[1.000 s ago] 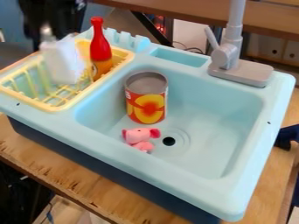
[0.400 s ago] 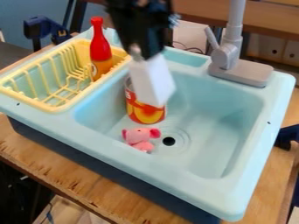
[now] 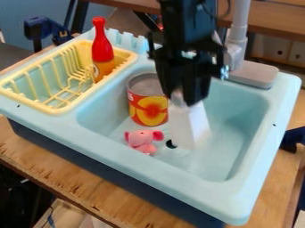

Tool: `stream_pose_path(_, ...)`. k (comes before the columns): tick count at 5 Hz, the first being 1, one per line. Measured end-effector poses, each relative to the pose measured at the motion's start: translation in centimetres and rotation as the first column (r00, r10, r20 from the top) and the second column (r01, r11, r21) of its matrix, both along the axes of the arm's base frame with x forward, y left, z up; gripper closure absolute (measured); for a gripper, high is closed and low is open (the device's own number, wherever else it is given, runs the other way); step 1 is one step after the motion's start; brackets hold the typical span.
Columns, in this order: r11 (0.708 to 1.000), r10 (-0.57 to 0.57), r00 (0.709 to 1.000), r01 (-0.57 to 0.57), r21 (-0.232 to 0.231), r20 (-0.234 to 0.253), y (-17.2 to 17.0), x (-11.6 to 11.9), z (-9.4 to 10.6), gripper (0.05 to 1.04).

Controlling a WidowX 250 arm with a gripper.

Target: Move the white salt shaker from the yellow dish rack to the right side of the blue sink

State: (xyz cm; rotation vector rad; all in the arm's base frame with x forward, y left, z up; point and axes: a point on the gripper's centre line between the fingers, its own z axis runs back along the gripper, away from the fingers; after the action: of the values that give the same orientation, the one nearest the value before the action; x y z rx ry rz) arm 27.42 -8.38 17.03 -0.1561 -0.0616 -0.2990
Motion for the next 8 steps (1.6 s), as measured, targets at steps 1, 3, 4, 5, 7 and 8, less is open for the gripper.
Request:
stream_pose_path(1, 1.000, -0.014, 0.999, 0.015, 0.017, -0.046, -1.2, 0.2, -1.8, 0.585)
stream_pose_path(3, 0.998, -0.039, 0.997, 0.043, 0.047, -0.073, -3.3, -0.9, -2.6, 0.585)
stream_pose_path(4, 0.997, -0.037, 0.994, 0.044, 0.060, -0.101, -3.7, -0.9, -3.1, 0.501)
stream_pose_path(5, 0.996, -0.037, 0.989, 0.048, 0.074, -0.140, -3.7, -1.1, -4.0, 0.189)
stream_pose_path(7, 0.998, -0.012, 0.996, 0.018, 0.066, -0.092, -3.5, -1.4, -2.3, 0.078)
stream_pose_path(8, 1.000, -0.003, 1.000, 0.004, 0.029, -0.031, -3.4, -2.1, -0.2, 0.081)
